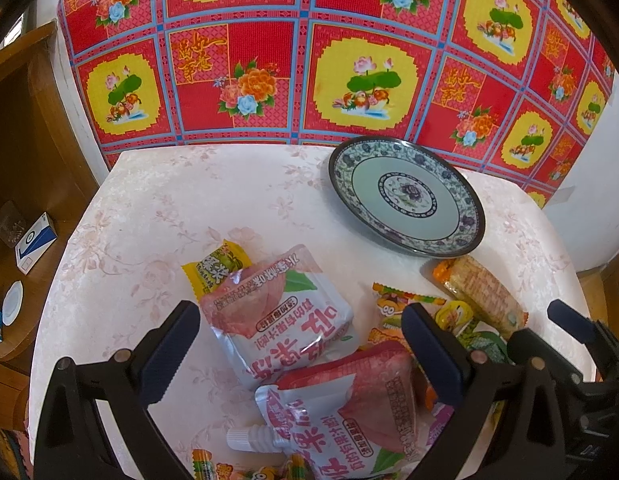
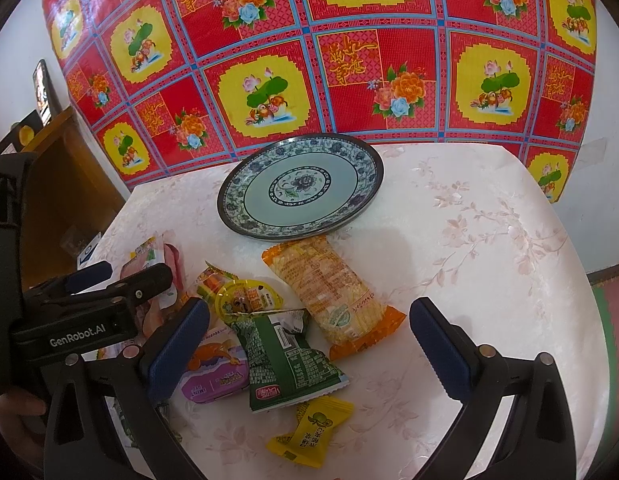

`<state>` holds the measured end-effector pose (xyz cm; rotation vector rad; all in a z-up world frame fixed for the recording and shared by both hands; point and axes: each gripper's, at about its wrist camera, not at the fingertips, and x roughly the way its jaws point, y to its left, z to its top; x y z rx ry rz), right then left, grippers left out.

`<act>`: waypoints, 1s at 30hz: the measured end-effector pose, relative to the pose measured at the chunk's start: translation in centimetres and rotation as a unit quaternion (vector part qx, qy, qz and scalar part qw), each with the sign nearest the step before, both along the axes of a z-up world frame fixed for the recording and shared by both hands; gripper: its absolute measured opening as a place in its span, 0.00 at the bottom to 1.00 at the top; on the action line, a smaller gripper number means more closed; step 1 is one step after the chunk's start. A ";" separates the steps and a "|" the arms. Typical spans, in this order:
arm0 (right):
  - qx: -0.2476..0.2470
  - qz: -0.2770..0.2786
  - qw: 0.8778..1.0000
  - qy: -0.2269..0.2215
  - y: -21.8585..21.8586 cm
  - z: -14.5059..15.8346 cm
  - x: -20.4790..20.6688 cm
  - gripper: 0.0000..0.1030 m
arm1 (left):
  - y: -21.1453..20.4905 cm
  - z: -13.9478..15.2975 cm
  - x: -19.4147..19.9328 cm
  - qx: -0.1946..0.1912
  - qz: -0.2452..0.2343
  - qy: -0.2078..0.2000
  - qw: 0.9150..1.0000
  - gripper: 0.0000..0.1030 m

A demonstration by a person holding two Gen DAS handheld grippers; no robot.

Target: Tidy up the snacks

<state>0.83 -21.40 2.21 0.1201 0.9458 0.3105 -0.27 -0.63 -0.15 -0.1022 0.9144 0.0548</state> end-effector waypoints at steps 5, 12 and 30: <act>0.000 0.000 1.000 0.000 0.0 -0.1 0.0 1.00 | 0.0 0.0 0.0 0.000 0.000 0.000 1.000 1.00; 0.000 0.000 1.000 0.001 0.0 -0.2 -0.1 1.00 | -0.1 0.0 -0.1 0.000 0.000 0.001 1.000 1.00; -0.002 -0.001 1.000 0.001 0.0 -0.5 -0.3 1.00 | 0.4 0.5 -0.3 -0.008 -0.005 -0.001 1.000 1.00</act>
